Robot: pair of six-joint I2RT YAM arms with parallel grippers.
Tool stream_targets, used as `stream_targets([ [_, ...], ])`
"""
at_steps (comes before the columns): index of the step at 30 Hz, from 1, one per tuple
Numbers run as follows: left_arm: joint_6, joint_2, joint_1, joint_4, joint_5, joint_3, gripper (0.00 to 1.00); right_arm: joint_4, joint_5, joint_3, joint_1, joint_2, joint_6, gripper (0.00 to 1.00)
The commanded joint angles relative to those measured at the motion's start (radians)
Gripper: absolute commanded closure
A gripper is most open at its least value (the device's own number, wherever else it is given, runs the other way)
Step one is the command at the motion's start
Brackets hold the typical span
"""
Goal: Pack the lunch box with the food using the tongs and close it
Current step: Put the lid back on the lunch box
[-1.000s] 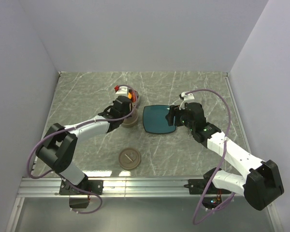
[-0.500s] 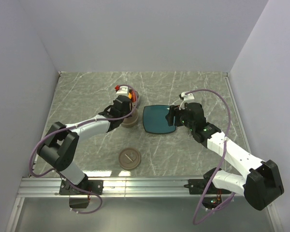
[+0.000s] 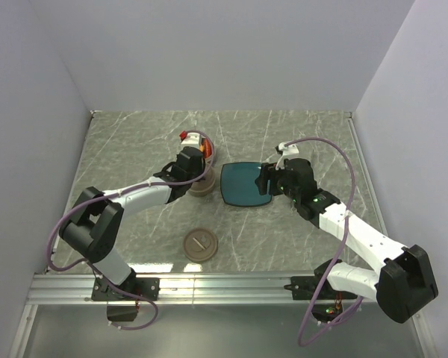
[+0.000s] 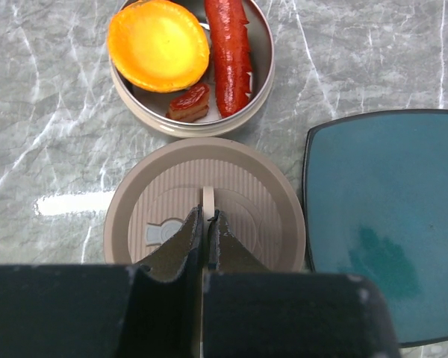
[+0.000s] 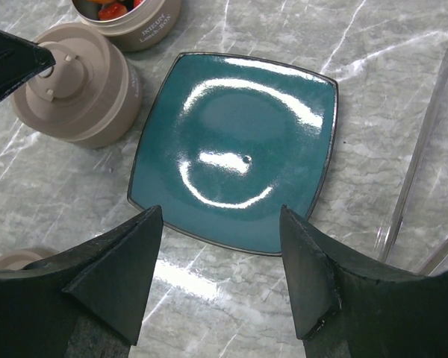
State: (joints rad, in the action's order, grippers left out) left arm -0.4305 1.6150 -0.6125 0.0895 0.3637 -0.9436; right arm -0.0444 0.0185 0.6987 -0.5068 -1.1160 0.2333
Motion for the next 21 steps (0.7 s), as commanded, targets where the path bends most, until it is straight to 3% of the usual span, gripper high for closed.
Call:
stream_targets([
  [1,0.01,0.036,-0.02,-0.028,-0.022,-0.02,1.0,0.035,0.014,0.004,-0.009,0.001,-0.015,0.29],
  [10,0.006,0.006,-0.02,-0.036,-0.006,0.006,0.97,0.037,0.014,0.004,-0.009,-0.001,-0.015,0.29],
  [14,0.001,-0.016,-0.021,-0.028,0.001,0.022,0.77,0.034,0.012,0.005,-0.01,-0.005,-0.015,0.29],
  [18,0.002,-0.053,-0.021,-0.005,0.011,0.048,0.47,0.034,0.015,0.004,-0.01,-0.004,-0.015,0.29],
  [21,0.004,-0.086,-0.021,0.009,0.02,0.061,0.36,0.034,0.015,0.005,-0.01,-0.004,-0.015,0.29],
])
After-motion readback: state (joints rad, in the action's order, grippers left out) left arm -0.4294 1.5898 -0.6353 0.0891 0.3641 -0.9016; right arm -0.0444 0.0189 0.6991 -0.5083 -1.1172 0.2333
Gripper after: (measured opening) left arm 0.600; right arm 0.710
